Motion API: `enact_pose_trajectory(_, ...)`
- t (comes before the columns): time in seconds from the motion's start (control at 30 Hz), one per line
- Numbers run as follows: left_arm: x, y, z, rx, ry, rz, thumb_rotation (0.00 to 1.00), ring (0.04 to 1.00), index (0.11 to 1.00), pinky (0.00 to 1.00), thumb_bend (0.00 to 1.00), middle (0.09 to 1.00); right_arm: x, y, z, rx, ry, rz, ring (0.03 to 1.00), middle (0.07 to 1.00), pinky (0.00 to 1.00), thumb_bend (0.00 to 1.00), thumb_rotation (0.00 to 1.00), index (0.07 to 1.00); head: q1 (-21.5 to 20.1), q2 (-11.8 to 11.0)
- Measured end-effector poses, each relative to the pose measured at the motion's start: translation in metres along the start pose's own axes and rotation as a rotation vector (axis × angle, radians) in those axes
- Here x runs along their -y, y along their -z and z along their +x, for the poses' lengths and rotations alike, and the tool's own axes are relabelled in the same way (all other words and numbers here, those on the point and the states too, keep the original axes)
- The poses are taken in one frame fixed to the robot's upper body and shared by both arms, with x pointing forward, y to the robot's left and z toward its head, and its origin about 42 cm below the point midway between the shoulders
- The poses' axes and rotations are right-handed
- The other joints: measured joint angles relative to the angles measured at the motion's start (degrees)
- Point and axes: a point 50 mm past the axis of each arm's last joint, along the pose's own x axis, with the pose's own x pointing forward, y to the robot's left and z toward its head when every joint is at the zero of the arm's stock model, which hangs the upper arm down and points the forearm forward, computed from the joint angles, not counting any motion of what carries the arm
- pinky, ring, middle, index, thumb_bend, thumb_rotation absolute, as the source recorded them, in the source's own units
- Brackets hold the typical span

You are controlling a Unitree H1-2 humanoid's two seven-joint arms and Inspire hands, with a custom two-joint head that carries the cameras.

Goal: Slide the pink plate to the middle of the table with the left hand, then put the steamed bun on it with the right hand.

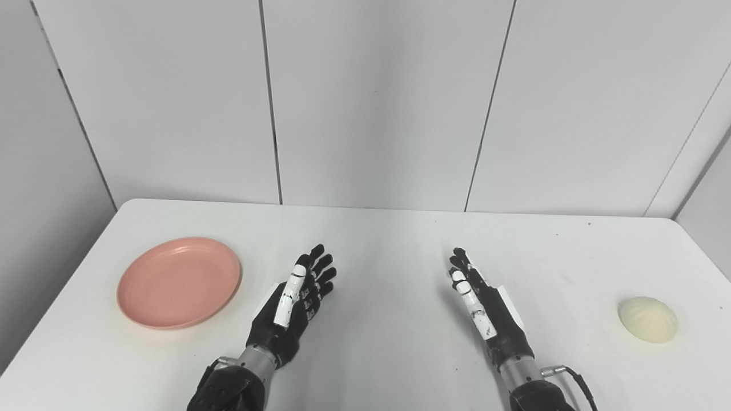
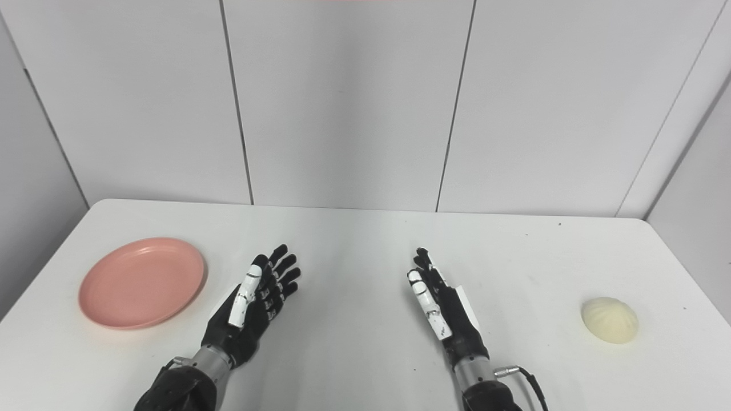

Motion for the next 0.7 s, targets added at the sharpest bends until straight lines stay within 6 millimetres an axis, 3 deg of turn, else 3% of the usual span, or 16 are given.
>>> enact_pose_trajectory(0.7, 0.0004, 0.0001, 0.0001, 0.000, 0.000, -0.001, 1.00, 0.980, 1.000, 1.00, 0.52, 0.994, 0.0000, 0.0002, 0.0000, -0.001, 0.000, 0.001, 0.929, 0.948, 0.91, 0.18, 1.00, 0.961, 0.0, -0.1)
